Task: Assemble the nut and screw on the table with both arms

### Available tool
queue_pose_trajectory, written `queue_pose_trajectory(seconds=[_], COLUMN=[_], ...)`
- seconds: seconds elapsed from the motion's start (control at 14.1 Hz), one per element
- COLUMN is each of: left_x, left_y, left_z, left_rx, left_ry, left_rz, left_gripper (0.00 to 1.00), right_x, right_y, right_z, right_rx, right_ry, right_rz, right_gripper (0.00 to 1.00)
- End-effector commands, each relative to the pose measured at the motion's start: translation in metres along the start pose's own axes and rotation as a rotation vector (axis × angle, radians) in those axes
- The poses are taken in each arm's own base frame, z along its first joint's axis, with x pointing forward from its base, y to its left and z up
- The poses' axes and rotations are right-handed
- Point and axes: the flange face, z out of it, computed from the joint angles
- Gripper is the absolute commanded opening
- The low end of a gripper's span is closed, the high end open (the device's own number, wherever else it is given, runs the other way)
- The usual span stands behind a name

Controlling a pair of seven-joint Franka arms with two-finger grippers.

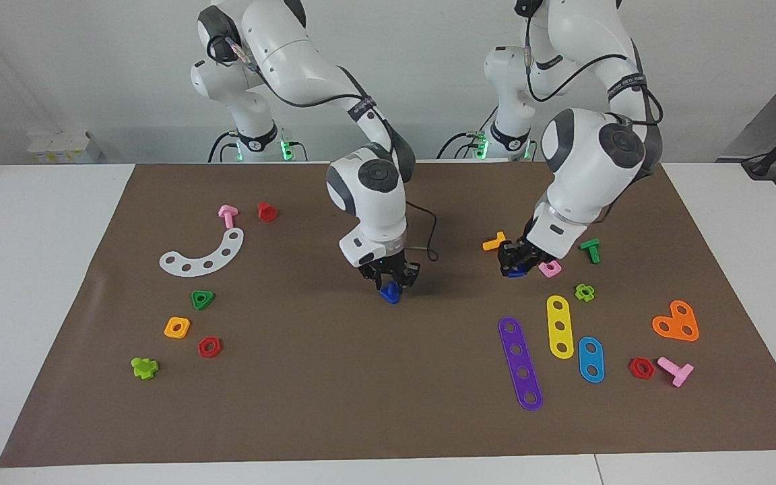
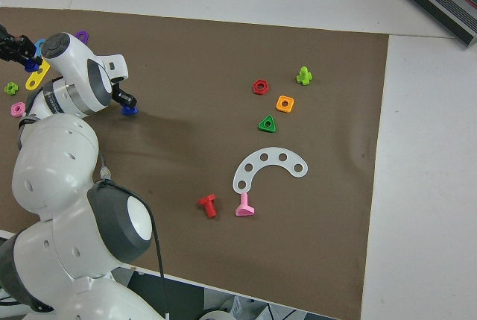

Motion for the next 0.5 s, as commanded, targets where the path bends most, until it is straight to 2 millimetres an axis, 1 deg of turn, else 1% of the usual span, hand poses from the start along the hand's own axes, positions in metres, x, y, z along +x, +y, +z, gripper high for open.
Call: queue_pose_trajectory(seconds=[0.0,0.14,0.21,0.28,0.36,0.43], left_x=[-0.004,-0.014,-0.022,-0.031,-0.039,-0.043], left_y=[0.032,0.063,0.082,0.099,0.115,0.130], left_z=[0.007,0.016,0.029,0.040,0.059,0.070], left_rx=[-0.034,-0.047,-0.046,-0.040,-0.029,-0.030], left_ry=[0.011,0.038,0.037,0.033,0.026,0.035], left_rz=[-0.039,-0.066,-0.081,-0.087,-0.092,-0.105], left_gripper=[0.00,0.00,0.00,0.00,0.00,0.00], right_x=[0.025,0.044,0.058,0.069,0.076,0.083], right_y=[0.034,0.070,0.095,0.118,0.137,0.159], right_z=[-0.057,-0.096,-0.116,-0.129,-0.144,-0.157], right_rx=[0.025,0.023,0.020,0.008,-0.002,-0.008], right_ry=[0.022,0.036,0.042,0.037,0.030,0.032], right_rz=[0.072,0.070,0.074,0.085,0.080,0.065], right_gripper=[1.00,1.00,1.00,1.00,1.00,1.00])
